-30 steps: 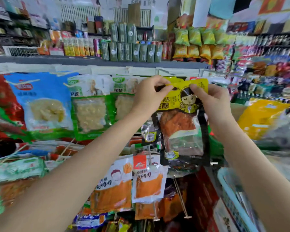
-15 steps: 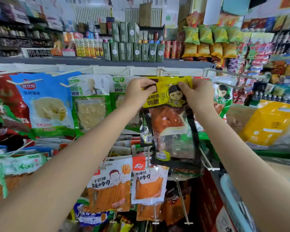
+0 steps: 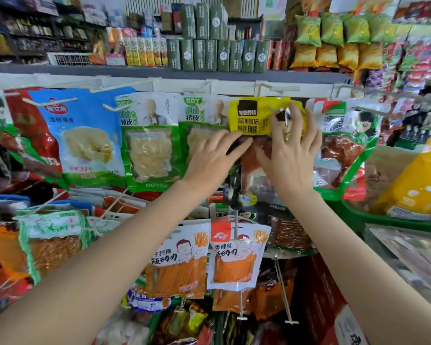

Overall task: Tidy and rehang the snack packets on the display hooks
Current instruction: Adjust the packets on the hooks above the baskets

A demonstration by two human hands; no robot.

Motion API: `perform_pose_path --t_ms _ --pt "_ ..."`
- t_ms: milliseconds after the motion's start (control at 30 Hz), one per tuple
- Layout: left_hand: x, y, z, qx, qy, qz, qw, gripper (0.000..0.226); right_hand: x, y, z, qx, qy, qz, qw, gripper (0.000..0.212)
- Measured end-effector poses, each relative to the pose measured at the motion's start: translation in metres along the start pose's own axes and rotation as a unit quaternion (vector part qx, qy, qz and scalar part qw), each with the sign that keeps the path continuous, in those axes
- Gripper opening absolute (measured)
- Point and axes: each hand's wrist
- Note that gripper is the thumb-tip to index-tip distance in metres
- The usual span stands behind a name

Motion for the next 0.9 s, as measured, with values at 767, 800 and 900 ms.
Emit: perform_pose_path --t_ms 767,800,900 --pt "-0.04 -0.034 -0.11 0.177 -0.016 -0.106 0.978 0.038 0.006 -0.025 -0.135 0.42 -0.123 0.262 0.86 0.043" --pt "-0.041 -0.034 -0.114 0.18 -0.018 -0.108 0.978 0.038 0.007 -0.026 -0.135 0.434 -0.119 0.245 0.859 0.043" --pt "-0.04 -0.032 -0.123 0.187 -0.025 -0.122 0.974 0.039 0.01 -0.031 -0.137 0.467 -0.127 0.191 0.854 0.032"
Point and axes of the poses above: each hand's wrist, its own z-axis towards the middle knuckle, its own y-axis out of the back of the hand, x = y × z, and after that the axes turned 12 degrees about z, right-handed
